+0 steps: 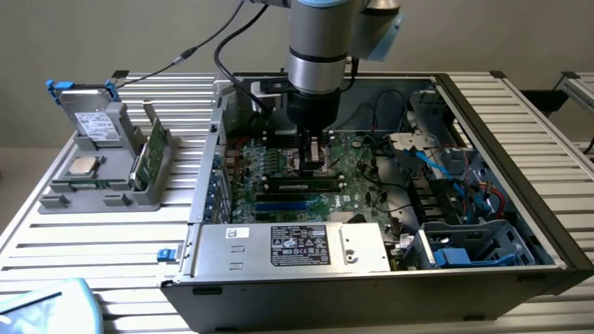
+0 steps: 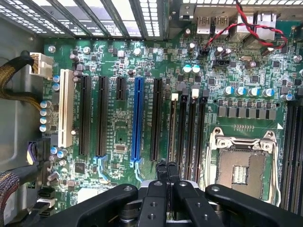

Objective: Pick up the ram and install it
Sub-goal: 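Press down the ram until it locks into place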

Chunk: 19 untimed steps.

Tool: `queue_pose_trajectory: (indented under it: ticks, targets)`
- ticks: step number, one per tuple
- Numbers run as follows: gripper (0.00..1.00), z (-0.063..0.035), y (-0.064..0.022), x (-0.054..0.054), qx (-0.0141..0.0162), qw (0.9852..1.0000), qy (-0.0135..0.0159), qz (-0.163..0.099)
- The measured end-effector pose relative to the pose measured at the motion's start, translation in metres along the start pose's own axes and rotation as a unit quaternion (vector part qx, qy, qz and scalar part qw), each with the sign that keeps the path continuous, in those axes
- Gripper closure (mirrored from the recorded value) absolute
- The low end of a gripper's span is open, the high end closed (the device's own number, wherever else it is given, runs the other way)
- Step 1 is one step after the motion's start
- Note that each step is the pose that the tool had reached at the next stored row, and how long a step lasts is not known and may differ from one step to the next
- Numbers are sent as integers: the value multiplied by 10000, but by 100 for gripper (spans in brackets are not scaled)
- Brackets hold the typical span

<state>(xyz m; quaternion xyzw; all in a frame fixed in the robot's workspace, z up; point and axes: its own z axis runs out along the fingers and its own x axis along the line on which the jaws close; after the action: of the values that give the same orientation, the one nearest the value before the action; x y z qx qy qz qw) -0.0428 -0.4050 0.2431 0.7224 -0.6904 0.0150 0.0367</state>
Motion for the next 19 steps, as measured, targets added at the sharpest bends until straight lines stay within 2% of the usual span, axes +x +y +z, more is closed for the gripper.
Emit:
queue_pose_trajectory:
  ticks: [14, 16, 19]
  targets:
    - [89, 0, 0, 1, 0, 10000, 4, 0]
    - [89, 0, 0, 7, -4, 10000, 2, 39]
    - [89, 0, 0, 6, -20, 9996, -5, 274]
